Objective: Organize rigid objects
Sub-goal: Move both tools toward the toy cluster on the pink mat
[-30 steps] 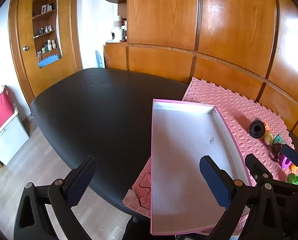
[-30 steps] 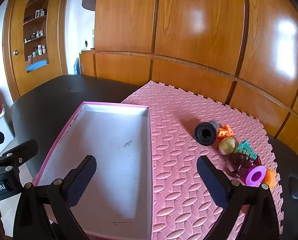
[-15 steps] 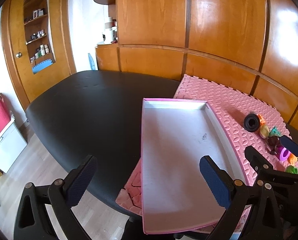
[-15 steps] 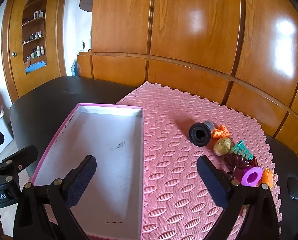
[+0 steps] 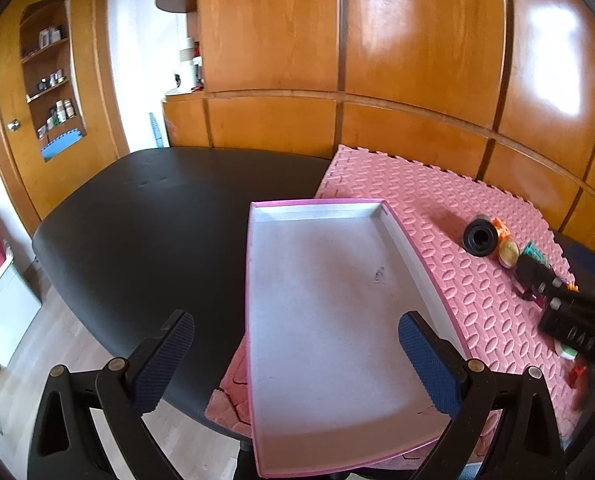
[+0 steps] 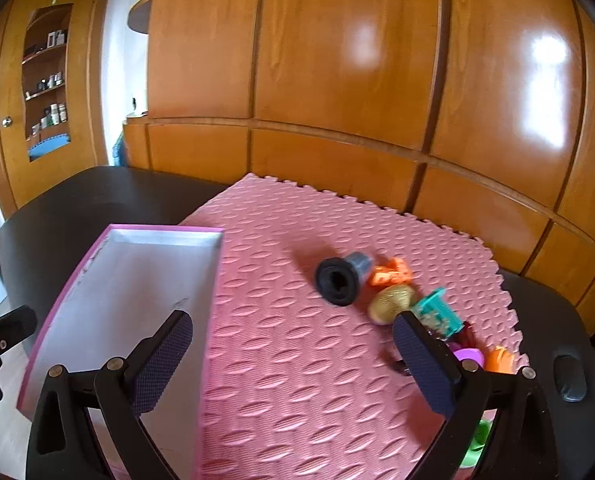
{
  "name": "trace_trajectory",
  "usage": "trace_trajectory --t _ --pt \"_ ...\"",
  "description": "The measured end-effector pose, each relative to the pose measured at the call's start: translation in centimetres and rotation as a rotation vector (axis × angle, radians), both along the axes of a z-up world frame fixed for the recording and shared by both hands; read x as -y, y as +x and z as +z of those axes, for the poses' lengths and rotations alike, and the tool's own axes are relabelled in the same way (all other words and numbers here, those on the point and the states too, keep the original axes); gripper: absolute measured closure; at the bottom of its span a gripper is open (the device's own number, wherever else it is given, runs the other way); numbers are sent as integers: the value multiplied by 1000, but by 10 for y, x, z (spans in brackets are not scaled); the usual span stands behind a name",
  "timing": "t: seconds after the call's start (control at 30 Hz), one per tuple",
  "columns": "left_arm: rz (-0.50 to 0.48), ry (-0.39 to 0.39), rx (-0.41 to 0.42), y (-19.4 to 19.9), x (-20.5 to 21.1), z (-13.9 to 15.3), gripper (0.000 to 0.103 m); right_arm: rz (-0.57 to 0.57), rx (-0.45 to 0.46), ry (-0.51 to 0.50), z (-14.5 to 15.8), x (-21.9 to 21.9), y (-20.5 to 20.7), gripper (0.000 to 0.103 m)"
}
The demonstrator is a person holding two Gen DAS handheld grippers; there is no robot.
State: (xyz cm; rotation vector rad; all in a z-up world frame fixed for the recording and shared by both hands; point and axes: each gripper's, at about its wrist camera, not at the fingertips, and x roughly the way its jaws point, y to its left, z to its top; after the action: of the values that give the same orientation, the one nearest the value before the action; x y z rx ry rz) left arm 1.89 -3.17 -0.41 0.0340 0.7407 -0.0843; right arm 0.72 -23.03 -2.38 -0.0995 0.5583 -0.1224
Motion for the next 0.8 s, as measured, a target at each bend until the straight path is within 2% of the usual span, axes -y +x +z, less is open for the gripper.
trace_trajectory --t 0.2,0.37,0.47,0.63,0.8 --pt "-40 20 -25 8 13 -3 0 -60 26 19 14 47 1 1" --pt "-89 42 -45 19 26 -1 0 -133 49 95 18 110 1 1" --pt "-128 31 -78 30 35 -1 0 -180 43 151 15 146 3 1" --pt "-221 65 -79 43 68 7 1 -265 60 244 6 201 -2 1" --pt "-318 92 -78 64 112 10 1 -346 40 399 -7 238 -9 1"
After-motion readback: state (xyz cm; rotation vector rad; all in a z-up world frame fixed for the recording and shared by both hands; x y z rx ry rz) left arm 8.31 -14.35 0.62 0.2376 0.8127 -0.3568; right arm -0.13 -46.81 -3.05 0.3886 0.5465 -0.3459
